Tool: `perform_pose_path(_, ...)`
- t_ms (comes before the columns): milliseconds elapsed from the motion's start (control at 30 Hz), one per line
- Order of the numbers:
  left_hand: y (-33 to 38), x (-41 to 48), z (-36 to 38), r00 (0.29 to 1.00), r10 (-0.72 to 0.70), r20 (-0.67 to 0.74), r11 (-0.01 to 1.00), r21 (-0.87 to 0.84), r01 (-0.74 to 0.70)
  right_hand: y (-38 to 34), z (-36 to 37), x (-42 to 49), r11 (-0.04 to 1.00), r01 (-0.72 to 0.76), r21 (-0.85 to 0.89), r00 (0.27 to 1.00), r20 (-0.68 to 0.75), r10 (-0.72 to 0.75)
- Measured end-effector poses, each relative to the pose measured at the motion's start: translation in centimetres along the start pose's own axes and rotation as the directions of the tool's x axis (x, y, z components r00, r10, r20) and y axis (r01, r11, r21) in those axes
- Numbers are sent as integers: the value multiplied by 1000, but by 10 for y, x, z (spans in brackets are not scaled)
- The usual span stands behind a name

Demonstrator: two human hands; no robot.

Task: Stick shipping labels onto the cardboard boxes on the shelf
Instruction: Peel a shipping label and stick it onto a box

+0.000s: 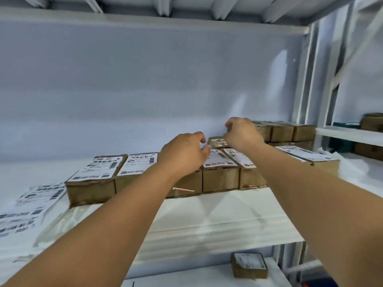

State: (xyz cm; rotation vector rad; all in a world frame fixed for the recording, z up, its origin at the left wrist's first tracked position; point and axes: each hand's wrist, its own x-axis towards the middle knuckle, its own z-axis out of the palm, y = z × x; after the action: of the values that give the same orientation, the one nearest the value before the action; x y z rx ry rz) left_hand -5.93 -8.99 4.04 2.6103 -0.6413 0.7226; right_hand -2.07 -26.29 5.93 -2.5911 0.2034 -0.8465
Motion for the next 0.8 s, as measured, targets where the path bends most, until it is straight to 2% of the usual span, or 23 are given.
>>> perform_pose_path(133, 9, 21, 11, 995, 3, 100, 999, 42, -7, 30, -3, 34, 984, -145, -105, 989, 24, 149)
perform_pose_path(233, 8, 28, 19, 986, 10, 164, 999, 35, -16, 42, 3, 51, 961, -166, -223, 982, 51, 181)
perform_pose_path(333, 7, 26, 27, 988, 48, 147, 996, 73, -60, 50, 11, 64, 944, -163, -285, 976, 90, 196)
perform_pose_path(467, 5, 24, 33, 993, 56, 102, 998, 16, -58, 55, 23, 71, 929, -201, -310, 967, 88, 238)
perform_pose_path(633, 3, 23, 34, 993, 38, 113, 997, -74, -30, 60, 24, 75, 927, -212, -310, 975, -10, 220)
perform_pose_path(800, 3, 24, 34, 993, 36, 111, 997, -79, -28, 64, 29, 78, 931, -242, -271, 966, 26, 259)
